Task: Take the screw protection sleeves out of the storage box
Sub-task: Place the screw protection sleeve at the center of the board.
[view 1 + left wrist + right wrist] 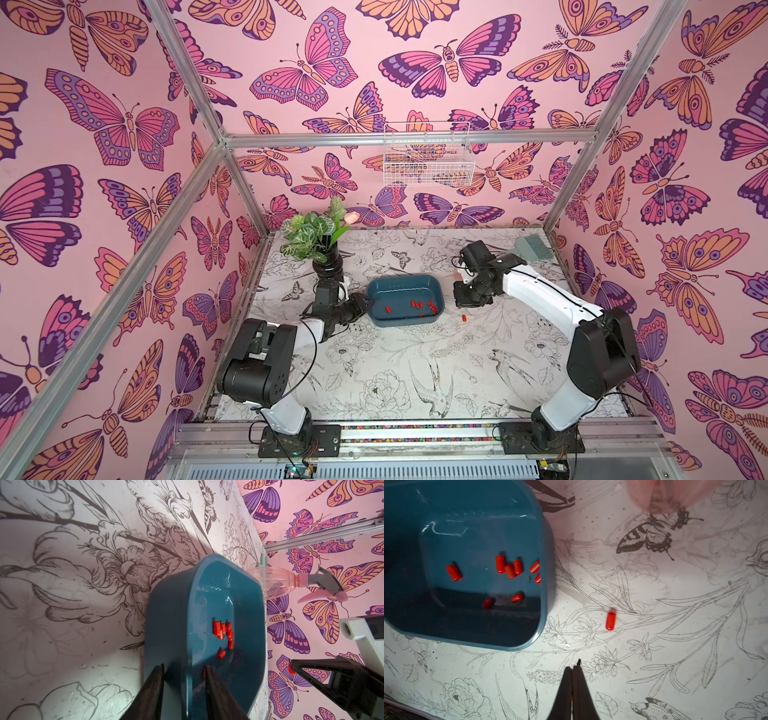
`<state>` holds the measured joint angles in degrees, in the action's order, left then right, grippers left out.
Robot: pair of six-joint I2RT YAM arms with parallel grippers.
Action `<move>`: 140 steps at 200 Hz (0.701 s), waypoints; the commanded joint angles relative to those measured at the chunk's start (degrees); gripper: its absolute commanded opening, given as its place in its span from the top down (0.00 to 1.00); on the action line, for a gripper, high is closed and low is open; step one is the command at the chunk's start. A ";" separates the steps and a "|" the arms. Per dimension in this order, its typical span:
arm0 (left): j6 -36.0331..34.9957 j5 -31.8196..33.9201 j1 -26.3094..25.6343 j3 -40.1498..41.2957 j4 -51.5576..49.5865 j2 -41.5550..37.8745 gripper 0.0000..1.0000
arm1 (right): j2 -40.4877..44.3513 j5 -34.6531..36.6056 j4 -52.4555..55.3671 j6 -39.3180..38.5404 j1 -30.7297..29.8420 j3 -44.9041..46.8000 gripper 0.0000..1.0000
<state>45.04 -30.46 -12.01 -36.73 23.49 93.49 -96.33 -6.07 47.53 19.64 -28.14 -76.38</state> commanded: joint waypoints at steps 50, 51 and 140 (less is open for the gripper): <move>-0.83 -0.21 0.03 -0.54 -1.68 0.52 0.62 | -0.56 -1.68 -3.41 -3.19 5.87 5.37 0.94; -0.83 -0.26 0.00 -0.58 -1.69 0.49 0.62 | -0.59 -1.72 -3.45 -3.19 5.93 5.45 0.94; -0.83 0.01 -0.01 -0.47 -1.84 0.33 0.62 | -5.90 -1.55 -6.95 -3.82 6.78 9.02 0.92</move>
<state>45.04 -30.44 -12.01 -36.73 22.28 93.49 -100.47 -7.38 41.78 16.40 -21.74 -67.75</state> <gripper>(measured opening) 0.382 0.077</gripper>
